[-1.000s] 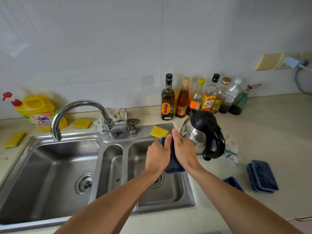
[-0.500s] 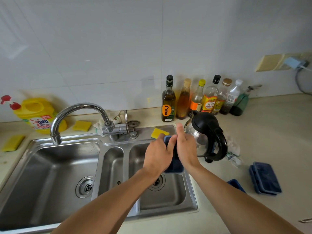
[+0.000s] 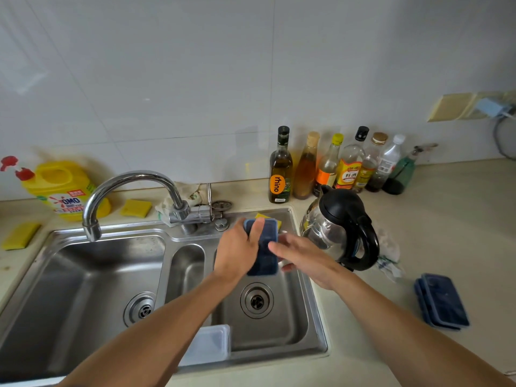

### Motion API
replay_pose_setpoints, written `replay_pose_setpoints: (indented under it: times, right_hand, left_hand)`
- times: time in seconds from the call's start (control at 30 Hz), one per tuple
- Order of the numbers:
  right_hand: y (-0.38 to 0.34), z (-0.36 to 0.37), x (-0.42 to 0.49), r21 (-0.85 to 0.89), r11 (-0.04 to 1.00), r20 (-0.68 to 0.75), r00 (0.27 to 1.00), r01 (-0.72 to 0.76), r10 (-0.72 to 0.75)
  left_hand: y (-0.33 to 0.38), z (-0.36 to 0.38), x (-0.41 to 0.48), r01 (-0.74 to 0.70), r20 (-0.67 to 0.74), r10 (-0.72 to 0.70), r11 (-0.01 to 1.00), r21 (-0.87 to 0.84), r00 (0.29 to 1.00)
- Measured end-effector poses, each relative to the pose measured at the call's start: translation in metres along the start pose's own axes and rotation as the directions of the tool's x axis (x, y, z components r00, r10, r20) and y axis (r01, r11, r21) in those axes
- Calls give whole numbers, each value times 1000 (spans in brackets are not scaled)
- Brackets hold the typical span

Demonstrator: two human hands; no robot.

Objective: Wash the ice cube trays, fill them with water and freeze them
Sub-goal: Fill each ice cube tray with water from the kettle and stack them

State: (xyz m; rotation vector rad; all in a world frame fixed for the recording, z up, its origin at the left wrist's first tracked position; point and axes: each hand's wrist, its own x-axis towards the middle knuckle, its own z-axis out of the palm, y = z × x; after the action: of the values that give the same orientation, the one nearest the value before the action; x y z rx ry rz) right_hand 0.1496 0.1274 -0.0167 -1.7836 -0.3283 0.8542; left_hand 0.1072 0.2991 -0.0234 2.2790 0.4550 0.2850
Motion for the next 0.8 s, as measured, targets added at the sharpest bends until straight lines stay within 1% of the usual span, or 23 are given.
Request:
replay_pose_setpoints:
  times: [0.1,0.23,0.43,0.6,0.67,0.73,0.8]
  right_hand:
    - [2,1,1,23,1000,60,998,0,-1]
    - [3,4,2,58,997,9,999,41,-42]
    - [8,6,-7,74,994,9,997,75,-76]
    - [11,4,-7,87,993,-26,996,83,-81]
    - [16,5,-4,99,992,-64,995,79,-73]
    - [20,6,-1,179,982,-113,993,58,-38]
    - [22,6,1,241,970,-122,993,39,-9]
  left_hand:
    - [3,-2,5,-20,-11,19,999,-33,1000]
    - [7,1,5,-20,-6,19,996,-87,1000]
    - [6,5,-3,-25,16,27,994,-108,1000]
    - [7,6,-9,-5,11,7,972,-234,1000]
    - [6,6,-12,26,41,-16,966,-256,999]
    - [3,9,-17,82,102,-58,966,-244,993]
    - [1,13,-23,115,140,-87,973,-200,986]
